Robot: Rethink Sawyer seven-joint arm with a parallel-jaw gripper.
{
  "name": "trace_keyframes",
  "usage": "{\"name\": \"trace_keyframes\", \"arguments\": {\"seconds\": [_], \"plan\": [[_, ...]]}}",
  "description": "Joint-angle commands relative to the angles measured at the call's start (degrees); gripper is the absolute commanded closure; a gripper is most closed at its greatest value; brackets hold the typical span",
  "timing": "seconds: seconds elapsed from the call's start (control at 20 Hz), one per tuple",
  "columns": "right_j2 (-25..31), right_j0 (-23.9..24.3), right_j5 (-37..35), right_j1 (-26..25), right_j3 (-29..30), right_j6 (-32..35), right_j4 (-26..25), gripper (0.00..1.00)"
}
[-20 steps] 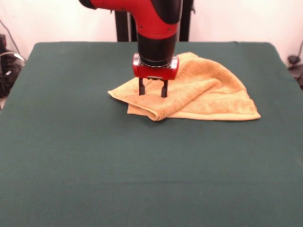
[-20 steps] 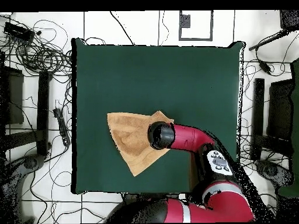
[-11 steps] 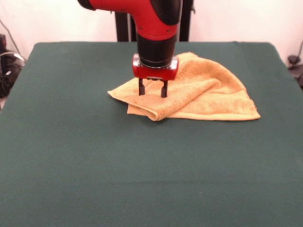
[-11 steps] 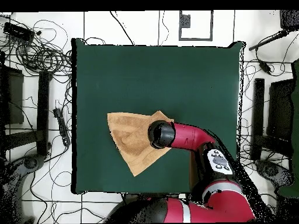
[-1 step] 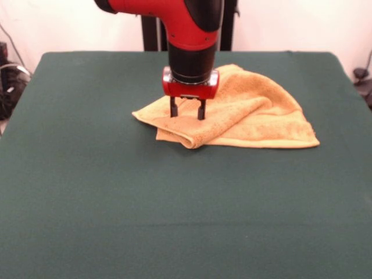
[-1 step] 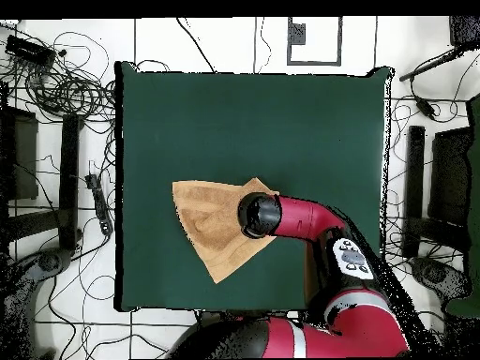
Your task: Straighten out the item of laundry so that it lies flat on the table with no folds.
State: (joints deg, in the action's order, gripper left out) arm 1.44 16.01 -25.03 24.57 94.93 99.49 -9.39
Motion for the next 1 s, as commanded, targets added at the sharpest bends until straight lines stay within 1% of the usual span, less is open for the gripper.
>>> {"name": "trace_keyframes", "arguments": {"seconds": [0.05,1.0], "plan": [[5.6,0.4,1.5,-4.8,-5.8,-0.6,-3.2,0.00],[5.4,0.1,2.2,-5.1,-6.1,-0.5,-3.7,0.00]]}}
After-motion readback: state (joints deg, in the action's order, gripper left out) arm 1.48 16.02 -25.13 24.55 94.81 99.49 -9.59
